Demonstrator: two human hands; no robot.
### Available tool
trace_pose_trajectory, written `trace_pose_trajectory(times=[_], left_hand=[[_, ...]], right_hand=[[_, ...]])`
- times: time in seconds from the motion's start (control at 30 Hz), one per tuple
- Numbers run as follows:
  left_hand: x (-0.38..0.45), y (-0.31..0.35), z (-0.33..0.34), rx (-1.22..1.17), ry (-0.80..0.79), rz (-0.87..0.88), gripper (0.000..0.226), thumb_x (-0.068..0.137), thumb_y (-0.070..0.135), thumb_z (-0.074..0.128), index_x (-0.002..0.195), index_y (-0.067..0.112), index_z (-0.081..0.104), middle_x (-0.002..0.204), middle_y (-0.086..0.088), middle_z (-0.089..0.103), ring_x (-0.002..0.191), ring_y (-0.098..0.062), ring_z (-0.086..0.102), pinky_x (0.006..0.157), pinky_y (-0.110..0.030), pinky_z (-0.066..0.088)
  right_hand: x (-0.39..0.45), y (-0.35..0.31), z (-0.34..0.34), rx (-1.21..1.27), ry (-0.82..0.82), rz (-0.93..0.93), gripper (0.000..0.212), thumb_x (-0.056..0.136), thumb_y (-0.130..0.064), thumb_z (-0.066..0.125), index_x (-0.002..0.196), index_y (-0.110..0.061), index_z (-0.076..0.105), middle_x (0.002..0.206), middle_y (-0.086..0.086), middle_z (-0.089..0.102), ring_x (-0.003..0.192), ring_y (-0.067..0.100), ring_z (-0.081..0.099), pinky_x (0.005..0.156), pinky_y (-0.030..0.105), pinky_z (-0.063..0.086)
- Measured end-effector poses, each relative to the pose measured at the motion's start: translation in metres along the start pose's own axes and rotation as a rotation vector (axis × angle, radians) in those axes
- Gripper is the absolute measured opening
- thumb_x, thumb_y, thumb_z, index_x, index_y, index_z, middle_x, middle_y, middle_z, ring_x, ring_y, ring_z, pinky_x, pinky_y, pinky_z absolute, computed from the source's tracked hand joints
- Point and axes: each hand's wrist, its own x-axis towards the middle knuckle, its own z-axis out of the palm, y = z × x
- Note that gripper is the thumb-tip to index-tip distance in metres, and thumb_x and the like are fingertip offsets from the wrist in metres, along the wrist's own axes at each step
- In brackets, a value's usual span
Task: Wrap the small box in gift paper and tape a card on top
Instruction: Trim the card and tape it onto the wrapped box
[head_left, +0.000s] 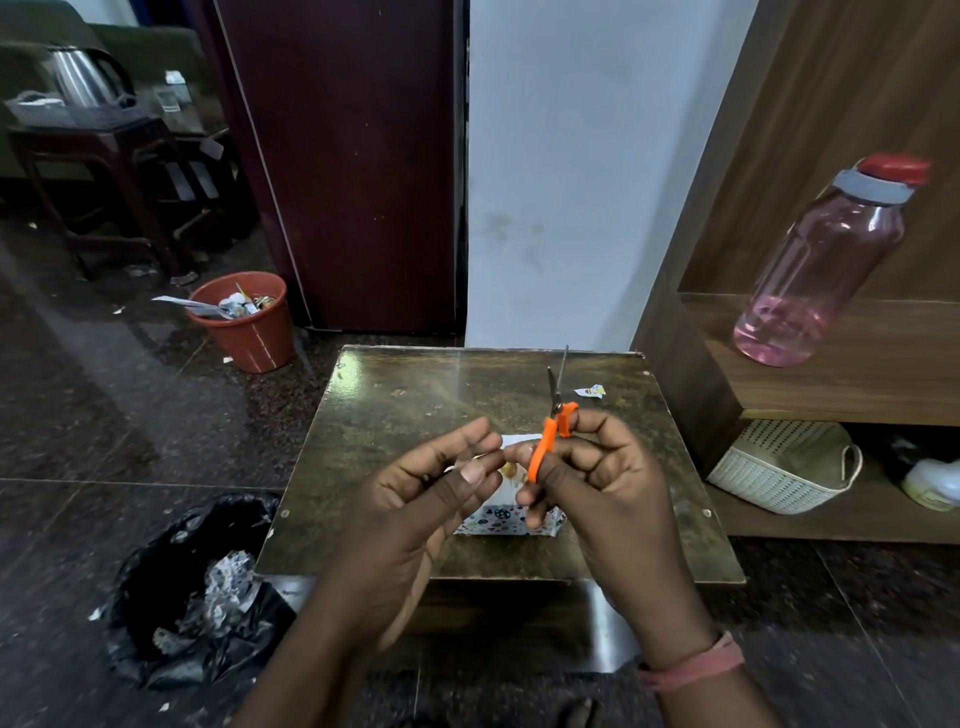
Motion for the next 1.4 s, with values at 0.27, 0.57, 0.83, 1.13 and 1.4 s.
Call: trace_pose_trajectory(times=[0.27,0.57,0.83,1.13,1.4], left_hand=[[-0.003,-0.002,0.001,0.218,-0.043,0.011,0.051,0.076,0.032,0.081,0.126,0.027,0.074,0.127,-0.008,0.073,0.125,-0.022,0.065,0.11,-0.043,0.045],[-0.005,-0.003,0.01,0.289,-0.086,0.026,0.046,0.085,0.01,0.071,0.13,0.02,0.072,0.106,-0.011,0.078,0.1,-0.02,0.073,0.093,-0.03,0.057],[-0.005,0.002,0.014,0.328,0.008,-0.003,0.034,0.077,0.024,0.075,0.109,0.017,0.081,0.084,-0.005,0.075,0.07,-0.018,0.066,0.062,-0.027,0.057],[-0.007,0.004,0.012,0.362,-0.033,-0.107,0.026,0.079,0.031,0.075,0.084,0.005,0.07,0.081,-0.017,0.073,0.069,-0.025,0.071,0.061,-0.031,0.06],[-0.009,0.009,0.014,0.391,0.07,0.019,0.034,0.081,0.014,0.081,0.114,0.02,0.075,0.078,-0.01,0.075,0.066,-0.023,0.071,0.06,-0.03,0.06]], right_hand=[[0.002,-0.004,0.0,-0.046,-0.044,0.086,0.027,0.086,0.007,0.072,0.107,-0.004,0.058,0.088,0.026,0.075,0.058,0.028,0.064,0.051,0.034,0.054],[0.003,-0.001,0.007,0.021,-0.007,0.129,0.032,0.083,0.014,0.072,0.105,-0.005,0.057,0.079,0.018,0.075,0.053,0.021,0.064,0.044,0.028,0.05],[0.003,-0.002,0.012,0.137,0.053,0.078,0.048,0.072,0.005,0.082,0.111,-0.002,0.054,0.078,0.018,0.069,0.049,0.019,0.056,0.042,0.026,0.046],[0.005,-0.007,0.009,0.242,0.127,0.074,0.042,0.068,-0.001,0.076,0.105,-0.009,0.059,0.079,0.018,0.068,0.048,0.018,0.054,0.04,0.024,0.044],[0.005,-0.001,0.01,0.282,0.129,0.1,0.037,0.072,0.004,0.073,0.105,-0.01,0.059,0.075,0.015,0.064,0.048,0.017,0.054,0.04,0.025,0.044]])
